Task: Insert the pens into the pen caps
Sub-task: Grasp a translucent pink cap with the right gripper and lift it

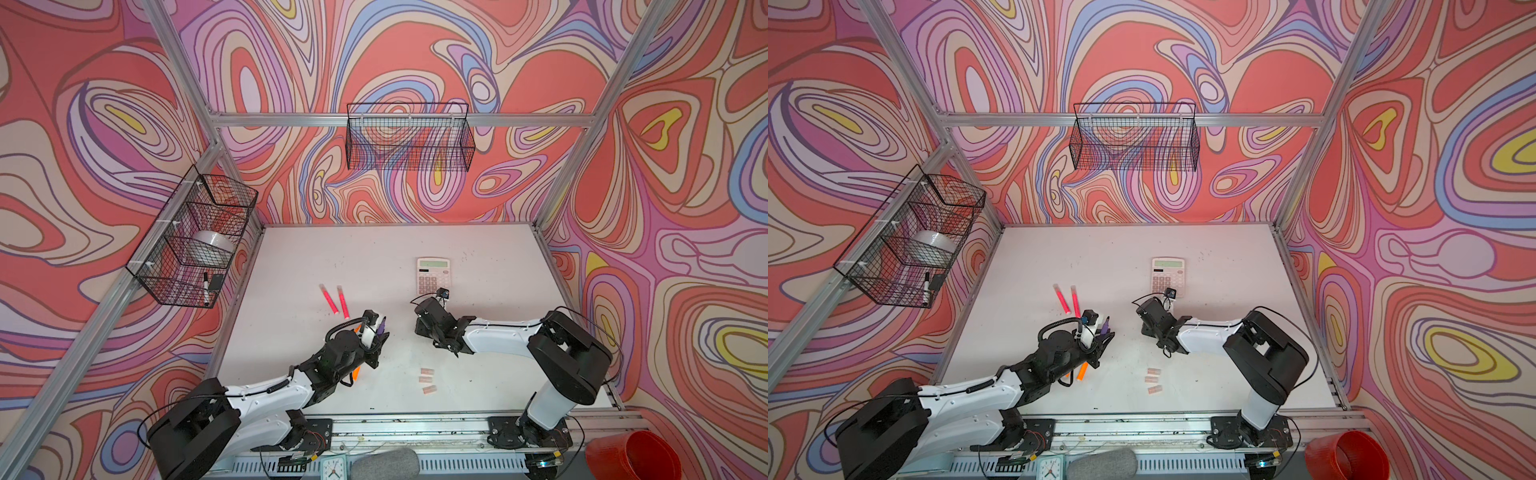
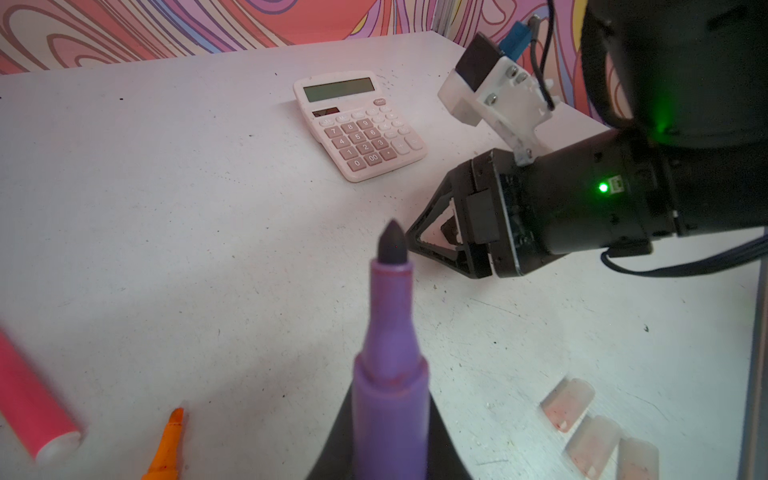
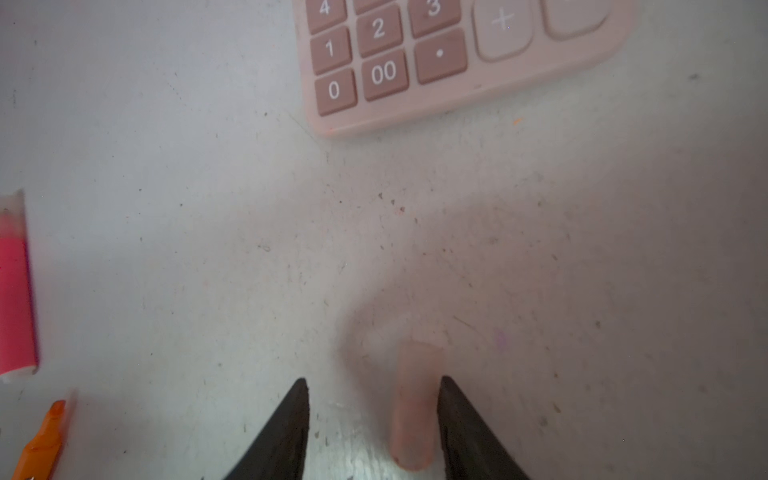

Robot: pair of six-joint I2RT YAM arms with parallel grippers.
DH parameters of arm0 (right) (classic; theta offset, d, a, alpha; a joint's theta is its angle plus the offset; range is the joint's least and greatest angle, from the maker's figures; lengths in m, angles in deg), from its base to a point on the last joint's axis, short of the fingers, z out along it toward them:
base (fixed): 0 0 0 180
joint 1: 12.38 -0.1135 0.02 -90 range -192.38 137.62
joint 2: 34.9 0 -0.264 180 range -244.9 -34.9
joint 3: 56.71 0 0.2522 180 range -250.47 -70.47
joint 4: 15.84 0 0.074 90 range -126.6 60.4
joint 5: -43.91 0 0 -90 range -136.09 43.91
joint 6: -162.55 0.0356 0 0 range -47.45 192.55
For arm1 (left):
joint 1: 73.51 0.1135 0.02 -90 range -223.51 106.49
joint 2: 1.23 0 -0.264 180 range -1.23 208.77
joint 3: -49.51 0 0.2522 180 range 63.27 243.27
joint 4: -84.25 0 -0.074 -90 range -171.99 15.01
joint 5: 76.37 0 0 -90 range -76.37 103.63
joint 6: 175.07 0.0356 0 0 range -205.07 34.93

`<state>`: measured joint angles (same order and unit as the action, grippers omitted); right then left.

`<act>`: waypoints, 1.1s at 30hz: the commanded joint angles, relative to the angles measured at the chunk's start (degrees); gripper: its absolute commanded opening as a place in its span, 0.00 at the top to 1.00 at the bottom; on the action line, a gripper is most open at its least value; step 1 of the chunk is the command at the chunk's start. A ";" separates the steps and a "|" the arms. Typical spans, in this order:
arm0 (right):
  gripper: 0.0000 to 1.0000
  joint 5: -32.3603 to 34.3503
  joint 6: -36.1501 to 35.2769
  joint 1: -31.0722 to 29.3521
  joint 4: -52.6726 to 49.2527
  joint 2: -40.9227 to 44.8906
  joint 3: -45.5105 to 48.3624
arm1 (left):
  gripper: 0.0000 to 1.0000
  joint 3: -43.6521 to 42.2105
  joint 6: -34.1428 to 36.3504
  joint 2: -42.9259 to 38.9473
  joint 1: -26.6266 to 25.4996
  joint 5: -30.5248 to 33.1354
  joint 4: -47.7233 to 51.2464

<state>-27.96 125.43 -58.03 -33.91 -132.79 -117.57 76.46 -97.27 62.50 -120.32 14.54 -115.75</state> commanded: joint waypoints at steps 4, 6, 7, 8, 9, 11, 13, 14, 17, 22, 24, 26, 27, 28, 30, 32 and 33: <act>0.49 4.63 -3.44 0.39 -8.00 -3.33 -5.03 | 1.00 -0.62 0.25 -0.98 0.24 -0.67 -0.22; 0.49 6.03 -4.09 0.38 -9.98 -3.28 -6.08 | 1.00 -0.91 0.41 -1.09 0.24 -0.91 -0.17; 0.49 6.37 -4.52 0.38 -10.72 -4.78 -6.58 | 1.00 -1.00 0.47 -1.09 0.23 -0.74 -0.36; 0.50 6.69 -4.64 0.36 -11.45 -5.23 -6.98 | 1.00 -1.10 0.51 -1.14 0.25 -0.43 -0.51; 0.50 6.82 -4.99 0.37 -12.14 -5.61 -7.42 | 1.00 -1.20 0.52 -1.20 0.23 -0.18 -0.69; 0.52 6.52 -5.45 0.34 -12.83 -6.38 -8.04 | 1.00 -1.46 0.37 -1.37 0.26 -0.18 -0.99; 0.55 5.54 -5.84 0.30 -12.98 -7.24 -8.48 | 1.00 -1.84 0.52 -1.52 0.23 -0.42 -1.88; 0.56 5.26 -6.00 0.31 -13.20 -7.75 -8.84 | 1.00 -1.94 0.41 -1.67 0.25 -0.42 -2.01; 0.65 4.49 -6.38 0.33 -14.12 -9.22 -9.77 | 1.00 -2.02 0.25 -2.19 0.22 -0.83 -1.84; 0.75 4.03 -6.07 0.30 -13.21 -8.84 -8.75 | 1.00 -3.46 0.36 -2.30 0.26 -0.39 -4.71; 0.75 3.47 -5.87 0.35 -12.32 -7.45 -7.59 | 1.00 -4.62 0.76 -1.55 0.24 -0.57 -7.82; 0.72 3.01 -5.75 0.38 -11.44 -5.96 -6.54 | 1.00 -6.34 1.21 0.39 0.27 -1.22 -12.95; 0.70 2.96 -5.70 0.30 -11.24 -5.30 -5.99 | 1.00 -7.25 1.05 1.86 0.30 -1.34 -16.32; 0.68 2.80 -5.73 0.32 -11.24 -4.82 -5.83 | 1.00 -7.76 0.73 3.45 0.24 -1.34 -19.01; 0.65 2.48 -5.89 0.35 -11.24 -4.18 -5.40 | 1.00 -7.63 -0.35 7.35 0.24 -2.41 -23.06; 0.65 2.14 -6.18 0.21 -11.11 -3.98 -5.12 | 1.00 -6.85 -1.09 11.72 0.23 -4.63 -27.09; 0.65 1.91 -6.25 0.21 -10.94 -3.98 -5.03 | 1.00 -6.71 -1.43 14.73 0.24 -6.04 -30.94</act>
<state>-23.85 119.27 -57.84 -43.23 -137.18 -124.08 69.20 -97.58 72.73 -120.32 12.05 -133.94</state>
